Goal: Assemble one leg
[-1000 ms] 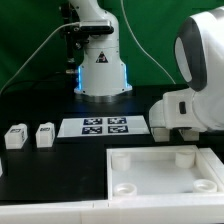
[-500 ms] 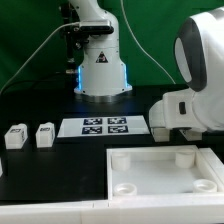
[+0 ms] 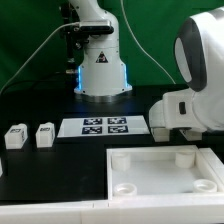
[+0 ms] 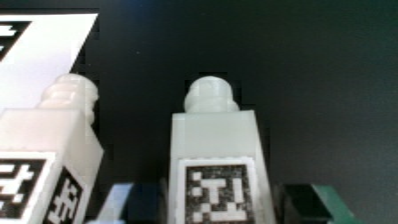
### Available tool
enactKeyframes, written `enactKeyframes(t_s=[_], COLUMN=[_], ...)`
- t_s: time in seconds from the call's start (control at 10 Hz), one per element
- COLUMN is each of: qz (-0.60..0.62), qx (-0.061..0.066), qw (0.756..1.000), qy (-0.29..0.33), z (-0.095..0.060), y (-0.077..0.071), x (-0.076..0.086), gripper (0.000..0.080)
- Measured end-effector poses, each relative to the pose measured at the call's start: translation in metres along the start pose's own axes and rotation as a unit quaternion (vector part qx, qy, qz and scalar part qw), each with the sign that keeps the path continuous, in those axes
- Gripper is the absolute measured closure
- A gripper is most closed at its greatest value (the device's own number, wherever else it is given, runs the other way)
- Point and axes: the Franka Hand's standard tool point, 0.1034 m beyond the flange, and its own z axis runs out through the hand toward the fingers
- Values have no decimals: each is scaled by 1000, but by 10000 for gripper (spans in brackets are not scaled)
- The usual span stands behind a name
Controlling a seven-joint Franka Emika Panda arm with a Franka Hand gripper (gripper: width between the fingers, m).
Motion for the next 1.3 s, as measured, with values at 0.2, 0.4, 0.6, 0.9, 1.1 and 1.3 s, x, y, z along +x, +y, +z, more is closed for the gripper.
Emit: enactKeyframes(t_s=[0.2, 0.4, 0.6, 0.9, 1.1, 1.3], qz=[0, 0, -7, -36, -48, -47], qx=[0, 0, -2, 2, 1, 12], qw=[1000, 1000, 1000, 997, 979, 954], qy=[0, 0, 6, 73, 197, 296], z=[0, 0, -8, -57, -104, -146], y=[0, 0, 2, 13, 27, 39], x=[0, 0, -3, -27, -48, -56], gripper=[511, 509, 509, 509, 509, 509])
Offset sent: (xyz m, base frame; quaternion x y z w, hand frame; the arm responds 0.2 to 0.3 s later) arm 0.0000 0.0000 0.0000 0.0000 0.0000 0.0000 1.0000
